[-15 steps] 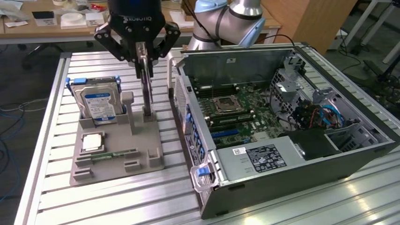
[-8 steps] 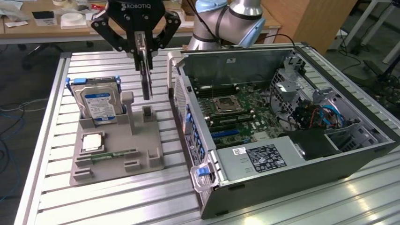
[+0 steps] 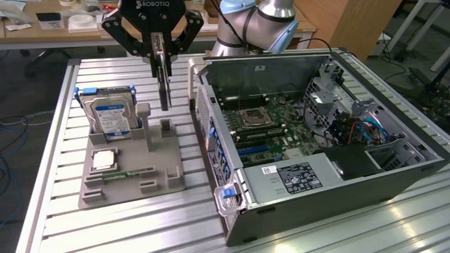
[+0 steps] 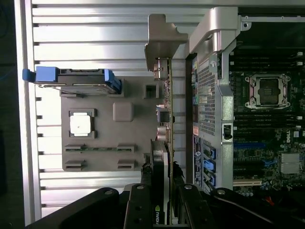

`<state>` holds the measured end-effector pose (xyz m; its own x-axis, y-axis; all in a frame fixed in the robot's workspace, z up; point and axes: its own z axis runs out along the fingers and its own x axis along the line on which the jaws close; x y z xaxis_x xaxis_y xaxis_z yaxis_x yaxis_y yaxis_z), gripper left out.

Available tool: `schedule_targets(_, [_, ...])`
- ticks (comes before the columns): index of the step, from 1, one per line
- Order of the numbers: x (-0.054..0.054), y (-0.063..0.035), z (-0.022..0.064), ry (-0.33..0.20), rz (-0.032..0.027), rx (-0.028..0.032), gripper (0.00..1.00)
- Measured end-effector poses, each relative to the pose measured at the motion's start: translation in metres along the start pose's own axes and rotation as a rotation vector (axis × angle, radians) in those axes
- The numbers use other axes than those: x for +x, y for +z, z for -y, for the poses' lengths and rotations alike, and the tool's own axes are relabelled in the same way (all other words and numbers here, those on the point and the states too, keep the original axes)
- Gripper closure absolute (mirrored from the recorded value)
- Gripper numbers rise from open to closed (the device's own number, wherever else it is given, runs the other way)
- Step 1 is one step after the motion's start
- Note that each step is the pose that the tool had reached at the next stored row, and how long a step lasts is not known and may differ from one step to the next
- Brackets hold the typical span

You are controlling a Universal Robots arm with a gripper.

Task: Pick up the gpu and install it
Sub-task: 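Pick up the gpu and move the gpu toward the slot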

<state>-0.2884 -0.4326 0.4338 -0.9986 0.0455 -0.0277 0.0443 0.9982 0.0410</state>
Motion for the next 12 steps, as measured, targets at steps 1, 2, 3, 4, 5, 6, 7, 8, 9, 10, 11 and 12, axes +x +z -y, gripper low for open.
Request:
schedule_targets(1, [-0.001,0.0,0.0,0.0,-0.0001,0.0,0.73])
schedule_targets(2, [-0.002,0.0001,-0.0001,0.0,0.0,-0.0001,0.73])
schedule_targets(3, [-0.003,0.0002,-0.0002,0.0,0.0001,-0.0002,0.73])
schedule_targets(4, [-0.005,0.0003,-0.0002,0.0,0.0002,-0.0002,0.73])
schedule_targets(5, [-0.007,0.0003,-0.0003,0.0,0.0001,-0.0001,0.73])
schedule_targets(6, [-0.01,0.0004,-0.0004,0.0,0.0001,-0.0001,0.73])
schedule_targets(7, [-0.012,0.0004,-0.0005,0.0,0.0001,-0.0001,0.73])
schedule_targets(8, [-0.015,0.0005,-0.0007,0.0,0.0001,-0.0002,0.73])
schedule_targets(9, [-0.018,0.0006,-0.0008,0.0,0.0001,-0.0002,0.73])
schedule_targets(10, [-0.021,0.0007,-0.001,0.0,0.0001,-0.0002,0.73])
schedule_targets(11, [-0.024,0.0008,-0.0011,0.0,0.0002,-0.0003,0.73])
schedule_targets(12, [-0.027,0.0009,-0.0012,0.0,0.0001,-0.0002,0.73])
